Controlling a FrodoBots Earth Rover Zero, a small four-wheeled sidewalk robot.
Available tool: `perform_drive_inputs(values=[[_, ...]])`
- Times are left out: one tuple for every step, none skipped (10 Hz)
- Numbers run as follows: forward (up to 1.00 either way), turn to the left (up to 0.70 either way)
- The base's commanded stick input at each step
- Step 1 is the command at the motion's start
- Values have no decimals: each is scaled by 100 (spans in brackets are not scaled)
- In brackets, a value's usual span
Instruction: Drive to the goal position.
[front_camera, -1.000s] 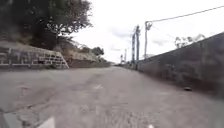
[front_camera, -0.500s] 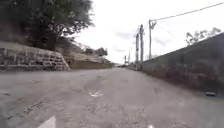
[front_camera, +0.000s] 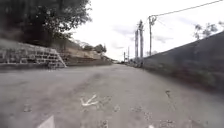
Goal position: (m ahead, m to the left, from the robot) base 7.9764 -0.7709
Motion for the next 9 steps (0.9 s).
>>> perform_drive_inputs(values=[[100,-15],[100,-30],[100,-35],[100,-19],[100,-4],[100,0],[100,0],[100,0],[100,0]])
